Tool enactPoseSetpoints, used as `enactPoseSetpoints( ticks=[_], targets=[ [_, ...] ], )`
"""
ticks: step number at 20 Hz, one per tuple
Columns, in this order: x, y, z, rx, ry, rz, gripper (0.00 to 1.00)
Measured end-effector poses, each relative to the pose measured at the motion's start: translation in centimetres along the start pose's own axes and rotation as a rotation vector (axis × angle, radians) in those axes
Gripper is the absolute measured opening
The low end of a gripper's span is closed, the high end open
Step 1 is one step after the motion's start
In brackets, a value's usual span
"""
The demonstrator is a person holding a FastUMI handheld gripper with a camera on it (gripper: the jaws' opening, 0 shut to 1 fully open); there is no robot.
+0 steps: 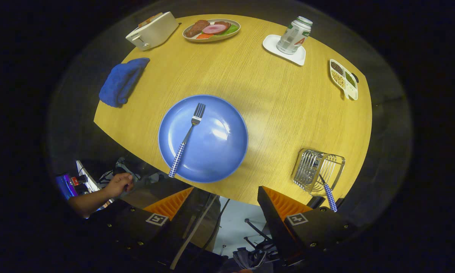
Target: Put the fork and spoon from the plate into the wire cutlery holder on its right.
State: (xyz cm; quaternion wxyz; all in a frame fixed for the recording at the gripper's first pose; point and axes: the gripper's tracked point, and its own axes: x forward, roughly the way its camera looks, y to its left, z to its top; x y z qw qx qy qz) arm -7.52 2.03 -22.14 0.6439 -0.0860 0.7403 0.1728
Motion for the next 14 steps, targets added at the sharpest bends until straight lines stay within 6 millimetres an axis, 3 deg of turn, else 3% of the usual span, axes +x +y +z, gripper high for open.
enactPoseSetpoints(
  ticks=[5,14],
  targets=[
    [2.8,3.9,0.6,0.06,0.012,0.062,0.97],
    [5.9,7.9,1.7,0.139,0.014,0.095,0.99]
  ],
)
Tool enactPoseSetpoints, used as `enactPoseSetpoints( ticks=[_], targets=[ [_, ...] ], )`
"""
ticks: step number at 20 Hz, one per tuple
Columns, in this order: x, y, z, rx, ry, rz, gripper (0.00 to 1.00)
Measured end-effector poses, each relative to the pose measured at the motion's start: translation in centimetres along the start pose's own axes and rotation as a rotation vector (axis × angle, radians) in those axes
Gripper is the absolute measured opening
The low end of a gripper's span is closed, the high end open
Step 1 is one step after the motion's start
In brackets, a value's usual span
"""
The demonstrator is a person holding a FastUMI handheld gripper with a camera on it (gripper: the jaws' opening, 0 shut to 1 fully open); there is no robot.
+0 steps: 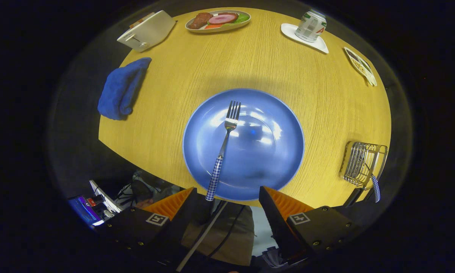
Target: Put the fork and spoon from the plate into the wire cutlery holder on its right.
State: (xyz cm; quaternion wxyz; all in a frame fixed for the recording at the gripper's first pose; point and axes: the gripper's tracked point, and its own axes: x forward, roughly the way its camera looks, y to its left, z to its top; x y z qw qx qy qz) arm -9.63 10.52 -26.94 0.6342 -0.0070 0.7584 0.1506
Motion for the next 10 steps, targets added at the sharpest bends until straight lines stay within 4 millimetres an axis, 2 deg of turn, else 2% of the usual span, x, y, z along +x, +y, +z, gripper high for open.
enactPoseSetpoints(
  ticks=[4,10],
  targets=[
    [2.0,0.8,0.3,0.056,-0.004,0.005,0.99],
    [4.1,0.3,0.6,0.084,-0.005,-0.001,0.98]
  ],
)
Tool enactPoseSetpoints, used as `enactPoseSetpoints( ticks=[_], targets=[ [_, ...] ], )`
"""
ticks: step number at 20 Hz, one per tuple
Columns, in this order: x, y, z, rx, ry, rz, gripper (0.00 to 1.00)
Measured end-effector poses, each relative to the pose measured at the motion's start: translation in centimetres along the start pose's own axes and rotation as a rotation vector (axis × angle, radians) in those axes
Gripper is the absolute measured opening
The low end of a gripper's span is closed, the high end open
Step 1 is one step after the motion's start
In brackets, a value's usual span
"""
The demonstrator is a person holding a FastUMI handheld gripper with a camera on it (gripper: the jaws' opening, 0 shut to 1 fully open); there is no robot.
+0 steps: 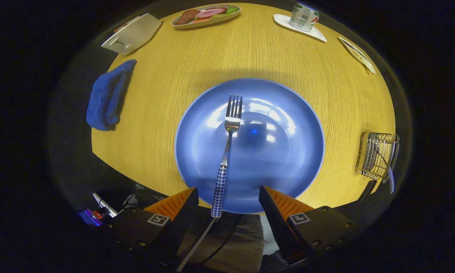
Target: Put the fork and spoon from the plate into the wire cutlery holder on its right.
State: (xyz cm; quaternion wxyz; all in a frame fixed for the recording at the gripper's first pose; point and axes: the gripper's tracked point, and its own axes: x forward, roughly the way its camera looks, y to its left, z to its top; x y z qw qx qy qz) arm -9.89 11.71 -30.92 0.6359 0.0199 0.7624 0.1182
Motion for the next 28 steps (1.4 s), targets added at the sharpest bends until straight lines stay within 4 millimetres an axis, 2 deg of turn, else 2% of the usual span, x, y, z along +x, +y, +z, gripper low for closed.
enactPoseSetpoints(
  ticks=[3,6,8,9,10,11,12,14,16,20,21,22,23,26,28],
  targets=[
    [0.7,0.1,0.6,0.008,0.005,0.006,0.98],
    [1.4,-0.3,0.5,-0.006,0.02,0.006,0.72],
    [1.7,0.0,0.1,-0.001,0.05,0.025,0.72],
    [2.5,0.0,0.0,0.014,0.037,0.021,0.72],
    [2.3,-0.5,0.9,-0.001,0.038,-0.009,0.43],
    [2.2,-0.9,0.1,-0.021,0.048,-0.022,0.14],
    [2.6,-1.4,-0.4,-0.034,0.068,-0.038,0.18],
    [2.4,-1.7,-1.2,-0.051,0.092,-0.06,0.19],
    [2.3,-2.3,-1.2,-0.083,0.093,-0.08,0.2],
    [2.8,-2.0,-0.6,-0.127,0.076,-0.064,0.2],
    [4.5,-2.2,-1.4,-0.154,0.071,-0.078,0.2],
    [2.5,-1.9,0.1,-0.134,0.021,-0.086,0.11],
    [3.7,-2.8,-0.1,-0.158,0.036,-0.091,0.03],
    [3.0,-1.9,-0.3,-0.166,0.043,-0.041,0.03],
    [2.0,-2.2,-0.2,-0.204,0.053,-0.031,0.03]
  ],
)
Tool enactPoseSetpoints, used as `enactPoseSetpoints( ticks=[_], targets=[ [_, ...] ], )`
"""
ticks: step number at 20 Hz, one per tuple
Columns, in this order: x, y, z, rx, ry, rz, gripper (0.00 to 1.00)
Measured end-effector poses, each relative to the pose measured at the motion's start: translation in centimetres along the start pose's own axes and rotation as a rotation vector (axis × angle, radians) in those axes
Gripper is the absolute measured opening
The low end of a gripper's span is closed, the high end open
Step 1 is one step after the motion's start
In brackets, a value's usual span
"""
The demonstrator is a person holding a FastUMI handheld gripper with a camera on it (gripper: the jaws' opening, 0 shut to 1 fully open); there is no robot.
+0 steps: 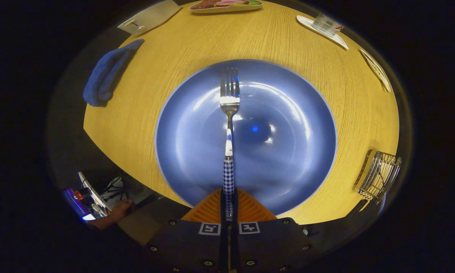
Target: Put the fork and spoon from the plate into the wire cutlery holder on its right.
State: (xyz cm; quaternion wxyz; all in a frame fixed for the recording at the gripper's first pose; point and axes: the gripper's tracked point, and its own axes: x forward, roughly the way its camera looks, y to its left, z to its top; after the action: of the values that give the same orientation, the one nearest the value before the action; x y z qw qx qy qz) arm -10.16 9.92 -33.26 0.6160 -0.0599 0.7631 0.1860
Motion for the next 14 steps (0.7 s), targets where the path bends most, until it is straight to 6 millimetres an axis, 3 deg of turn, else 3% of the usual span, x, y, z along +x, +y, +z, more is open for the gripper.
enactPoseSetpoints(
  ticks=[4,9,14],
  targets=[
    [-2.4,-0.1,0.4,-0.018,0.022,0.046,0.03],
    [-6.7,-3.8,-0.8,-0.032,0.082,0.024,0.03],
    [-9.7,-7.8,-4.2,-0.016,0.161,0.012,0.03]
  ],
)
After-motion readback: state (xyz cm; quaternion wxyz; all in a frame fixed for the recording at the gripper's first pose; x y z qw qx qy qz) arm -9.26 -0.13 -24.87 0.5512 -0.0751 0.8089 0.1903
